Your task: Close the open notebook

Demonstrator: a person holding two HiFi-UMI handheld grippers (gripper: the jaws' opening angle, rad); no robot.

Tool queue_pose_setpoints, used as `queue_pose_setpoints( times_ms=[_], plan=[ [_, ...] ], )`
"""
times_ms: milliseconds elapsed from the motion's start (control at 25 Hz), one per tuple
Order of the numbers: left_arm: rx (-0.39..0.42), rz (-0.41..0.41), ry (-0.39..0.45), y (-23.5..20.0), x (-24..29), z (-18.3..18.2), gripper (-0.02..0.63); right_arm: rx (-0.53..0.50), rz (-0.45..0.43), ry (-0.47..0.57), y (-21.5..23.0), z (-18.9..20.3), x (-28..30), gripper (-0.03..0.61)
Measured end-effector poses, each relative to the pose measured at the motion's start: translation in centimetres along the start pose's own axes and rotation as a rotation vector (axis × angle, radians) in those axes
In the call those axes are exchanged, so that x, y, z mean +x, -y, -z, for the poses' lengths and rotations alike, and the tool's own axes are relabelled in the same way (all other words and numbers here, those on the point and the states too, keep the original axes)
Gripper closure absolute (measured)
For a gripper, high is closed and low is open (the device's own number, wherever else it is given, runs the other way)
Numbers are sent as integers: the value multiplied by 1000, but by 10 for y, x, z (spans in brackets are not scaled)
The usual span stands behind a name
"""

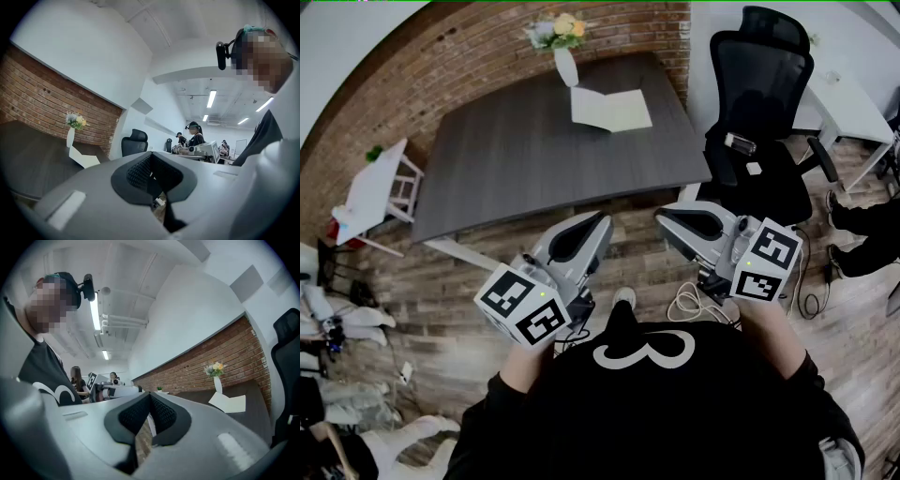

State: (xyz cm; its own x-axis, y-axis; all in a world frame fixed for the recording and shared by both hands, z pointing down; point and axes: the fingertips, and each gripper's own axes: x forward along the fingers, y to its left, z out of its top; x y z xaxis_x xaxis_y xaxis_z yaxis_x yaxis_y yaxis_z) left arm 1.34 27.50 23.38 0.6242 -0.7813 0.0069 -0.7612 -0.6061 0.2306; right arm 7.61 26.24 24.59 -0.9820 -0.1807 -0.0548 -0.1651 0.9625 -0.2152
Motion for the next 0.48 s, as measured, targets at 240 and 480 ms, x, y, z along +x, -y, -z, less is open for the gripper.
queue_pose_setpoints(
  times_ms=[240,480],
  plan=[
    [3,-4,-8,0,3,5,600,9,1,-6,4,5,-1,577],
    [-1,-7,-16,-2,5,14,600,19,1,-10,9,11,-1,577]
  ],
)
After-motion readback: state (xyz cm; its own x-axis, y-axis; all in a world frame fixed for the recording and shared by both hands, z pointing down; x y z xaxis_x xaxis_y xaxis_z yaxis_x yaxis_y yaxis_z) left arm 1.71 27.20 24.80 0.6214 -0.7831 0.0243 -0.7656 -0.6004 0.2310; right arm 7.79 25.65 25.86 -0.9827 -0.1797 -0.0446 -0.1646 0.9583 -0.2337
